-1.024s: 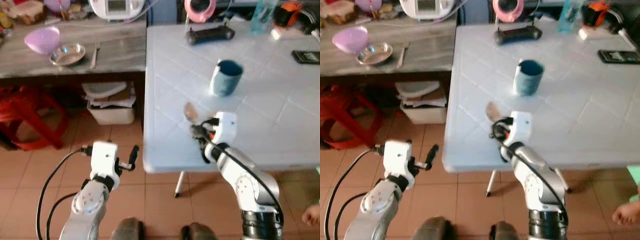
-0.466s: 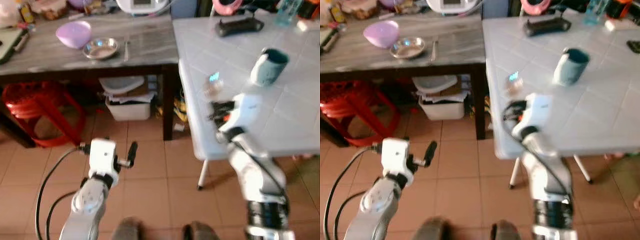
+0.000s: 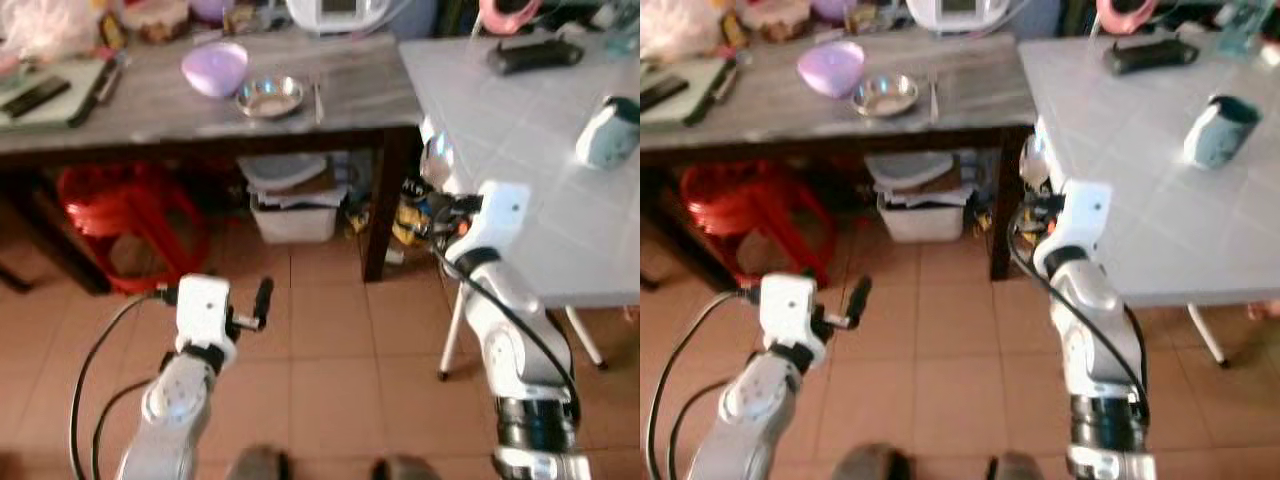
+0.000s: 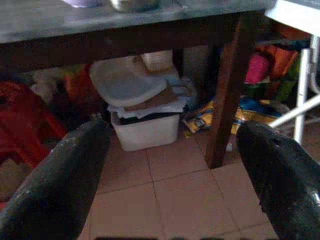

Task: Setting the table

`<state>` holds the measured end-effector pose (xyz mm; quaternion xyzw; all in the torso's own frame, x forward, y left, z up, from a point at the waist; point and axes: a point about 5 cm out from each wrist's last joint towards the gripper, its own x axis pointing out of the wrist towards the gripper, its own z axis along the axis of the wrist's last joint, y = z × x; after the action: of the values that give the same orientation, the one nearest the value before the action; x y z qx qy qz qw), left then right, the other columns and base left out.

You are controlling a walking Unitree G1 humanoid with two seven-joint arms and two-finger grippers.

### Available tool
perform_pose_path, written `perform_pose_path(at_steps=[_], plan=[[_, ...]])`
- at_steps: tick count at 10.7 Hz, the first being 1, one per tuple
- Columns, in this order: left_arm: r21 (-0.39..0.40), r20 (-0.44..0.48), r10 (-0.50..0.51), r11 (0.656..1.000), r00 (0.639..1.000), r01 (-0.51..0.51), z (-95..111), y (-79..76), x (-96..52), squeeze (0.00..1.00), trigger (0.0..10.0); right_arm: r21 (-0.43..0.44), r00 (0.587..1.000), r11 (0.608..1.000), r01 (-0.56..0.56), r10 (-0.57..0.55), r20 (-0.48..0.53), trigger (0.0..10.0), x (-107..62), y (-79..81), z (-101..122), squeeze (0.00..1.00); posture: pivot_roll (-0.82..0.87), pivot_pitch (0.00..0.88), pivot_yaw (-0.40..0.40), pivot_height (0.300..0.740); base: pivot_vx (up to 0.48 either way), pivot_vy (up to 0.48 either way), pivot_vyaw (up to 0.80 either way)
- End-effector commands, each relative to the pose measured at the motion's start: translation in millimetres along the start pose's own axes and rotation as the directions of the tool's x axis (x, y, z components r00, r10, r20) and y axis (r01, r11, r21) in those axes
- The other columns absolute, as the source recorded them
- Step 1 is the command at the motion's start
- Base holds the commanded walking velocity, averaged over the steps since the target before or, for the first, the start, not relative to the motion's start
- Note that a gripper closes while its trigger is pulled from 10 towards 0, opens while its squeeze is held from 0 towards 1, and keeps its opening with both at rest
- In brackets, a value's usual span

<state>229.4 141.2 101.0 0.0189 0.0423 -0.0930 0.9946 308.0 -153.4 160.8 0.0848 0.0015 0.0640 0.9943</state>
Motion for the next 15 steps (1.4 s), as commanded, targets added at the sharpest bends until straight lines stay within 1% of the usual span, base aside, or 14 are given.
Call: perform_pose_path(at_steps=[1,6,7,15], plan=[[0.003,0.006,0.011,1.000,1.000,-0.011,1.3,2.0,-0.8,0.00,10.0,-0.014,0.999,0.999,-0.032,0.032,0.023,0.0,1.3,7.3,4.9,0.00,0.02,0.101,0.042,0.740,0.480,0.000,0.00],[0.006,0.009,0.009,1.000,1.000,-0.009,1.1,0.4,-0.4,0.00,10.0,-0.022,0.999,0.999,-0.032,0.032,0.021,0.0,2.1,6.9,2.1,0.00,0.02,0.093,0.039,0.740,0.464,0.000,0.00],[0.008,0.013,0.019,1.000,1.000,-0.019,2.1,3.1,1.6,0.00,10.0,-0.023,0.999,0.999,-0.037,0.038,0.024,10.0,4.5,8.0,3.2,0.00,0.02,0.091,0.041,0.740,0.472,0.000,0.00],[0.008,0.015,0.021,1.000,1.000,-0.021,2.8,3.5,2.1,0.00,10.0,-0.023,0.999,0.999,-0.039,0.039,0.026,10.0,4.9,8.2,3.8,0.00,0.02,0.091,0.041,0.740,0.480,0.000,0.00]])
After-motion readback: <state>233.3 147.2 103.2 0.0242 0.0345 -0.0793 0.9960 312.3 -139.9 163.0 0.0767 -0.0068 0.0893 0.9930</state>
